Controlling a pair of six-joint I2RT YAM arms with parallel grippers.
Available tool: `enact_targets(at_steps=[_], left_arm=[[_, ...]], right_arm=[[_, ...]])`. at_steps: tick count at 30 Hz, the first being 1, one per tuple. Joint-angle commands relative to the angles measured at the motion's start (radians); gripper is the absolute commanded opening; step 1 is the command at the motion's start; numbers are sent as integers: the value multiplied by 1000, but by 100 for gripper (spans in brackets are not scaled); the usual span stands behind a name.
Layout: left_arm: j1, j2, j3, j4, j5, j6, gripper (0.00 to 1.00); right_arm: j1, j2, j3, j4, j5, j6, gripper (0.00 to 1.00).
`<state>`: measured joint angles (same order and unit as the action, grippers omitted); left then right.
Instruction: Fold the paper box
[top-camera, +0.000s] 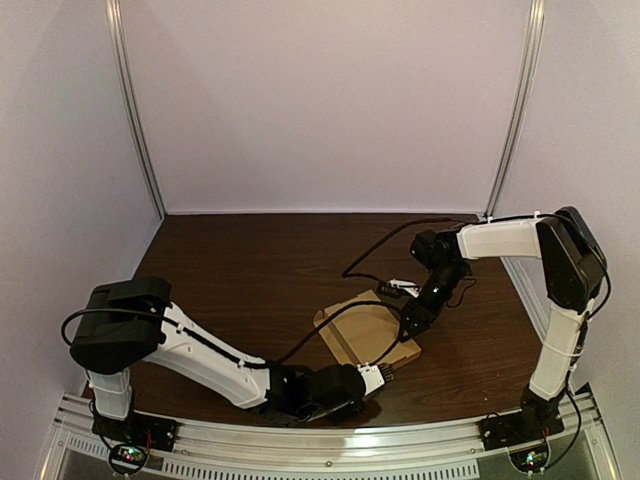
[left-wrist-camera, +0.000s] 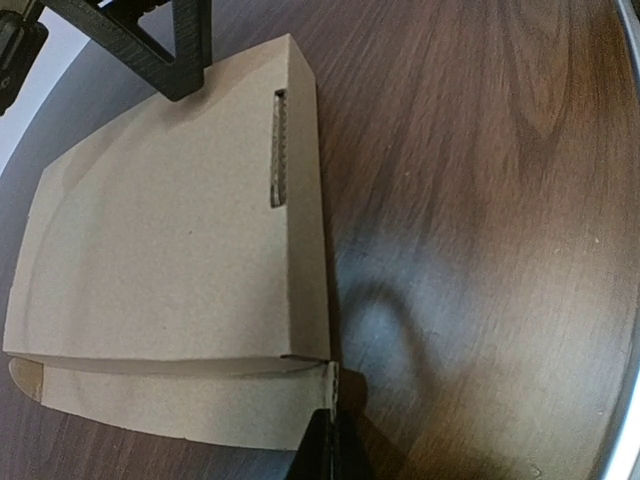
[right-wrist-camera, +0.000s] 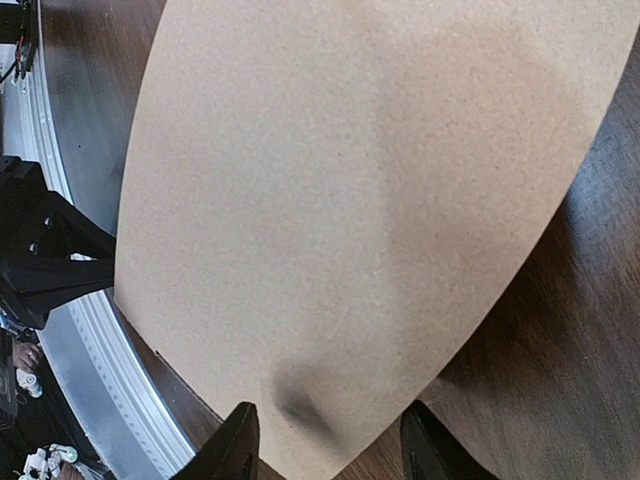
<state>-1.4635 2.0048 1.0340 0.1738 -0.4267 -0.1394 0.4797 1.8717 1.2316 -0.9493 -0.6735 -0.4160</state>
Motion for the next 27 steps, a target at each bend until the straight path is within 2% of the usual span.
enact_targets(at_steps=[1,5,16,27], left_arm=[[17,-29,-39,73,1,-1,1],[22,-34,-60,99,2,3,9],[29,-32,-80,156,16,29,12],[39,-31,-91,163,24,26,3]], right_arm=[[-4,27,-3,-12,-6,-1,48],[-4,31,-5,-11,-7,0,49],[-6,35,-1,-13,-5,2,49],[-6,44,-2,-14,1,-2,49]])
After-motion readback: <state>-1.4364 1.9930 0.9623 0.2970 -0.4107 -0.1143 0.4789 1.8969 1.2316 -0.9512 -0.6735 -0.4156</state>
